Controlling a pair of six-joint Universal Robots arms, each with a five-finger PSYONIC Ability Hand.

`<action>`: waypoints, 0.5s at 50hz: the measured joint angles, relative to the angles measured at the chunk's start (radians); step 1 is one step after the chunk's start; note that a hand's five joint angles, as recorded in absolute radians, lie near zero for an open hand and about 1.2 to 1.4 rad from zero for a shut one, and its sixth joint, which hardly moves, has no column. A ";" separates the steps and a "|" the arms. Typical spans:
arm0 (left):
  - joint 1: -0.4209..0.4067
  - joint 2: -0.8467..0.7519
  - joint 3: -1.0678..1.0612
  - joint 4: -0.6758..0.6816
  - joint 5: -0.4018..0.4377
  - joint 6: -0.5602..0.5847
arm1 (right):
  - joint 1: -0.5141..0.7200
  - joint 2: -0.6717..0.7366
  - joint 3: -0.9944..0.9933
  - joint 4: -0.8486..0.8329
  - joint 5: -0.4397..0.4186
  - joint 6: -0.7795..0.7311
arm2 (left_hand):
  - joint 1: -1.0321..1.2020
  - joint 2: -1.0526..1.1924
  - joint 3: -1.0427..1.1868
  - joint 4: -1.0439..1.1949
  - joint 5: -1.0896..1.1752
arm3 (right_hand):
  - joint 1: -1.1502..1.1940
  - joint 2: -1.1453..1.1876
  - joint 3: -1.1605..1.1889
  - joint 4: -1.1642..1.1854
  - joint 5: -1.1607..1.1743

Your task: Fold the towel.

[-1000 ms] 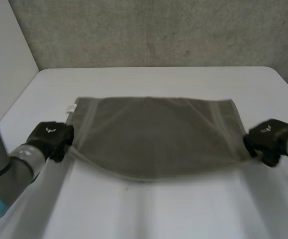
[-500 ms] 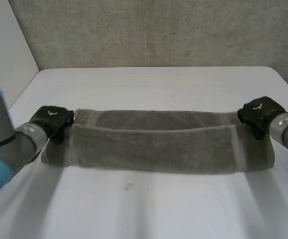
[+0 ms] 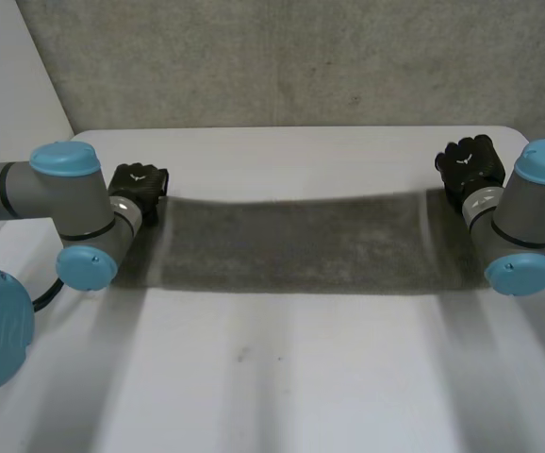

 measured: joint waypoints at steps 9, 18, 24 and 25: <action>-0.021 0.038 -0.023 -0.003 -0.007 -0.058 | 0.003 -0.062 0.040 0.006 0.022 0.055 | -0.453 -0.462 -0.471 -0.459 -0.468 | -0.376 -0.243 -0.251 -0.271 -0.249; -0.012 0.307 -0.315 0.010 -0.017 -0.114 | -0.006 -0.305 0.249 0.032 0.016 0.142 | -0.461 -0.476 -0.484 -0.471 -0.475 | -0.385 -0.251 -0.257 -0.277 -0.252; 0.001 0.531 -0.568 0.047 -0.018 -0.122 | -0.012 -0.462 0.409 0.112 -0.008 0.149 | -0.465 -0.477 -0.486 -0.473 -0.475 | -0.385 -0.251 -0.260 -0.281 -0.252; 0.003 0.554 -0.594 0.055 -0.017 -0.122 | -0.012 -0.472 0.421 0.123 -0.012 0.149 | -0.465 -0.477 -0.486 -0.473 -0.475 | -0.380 -0.251 -0.260 -0.281 -0.252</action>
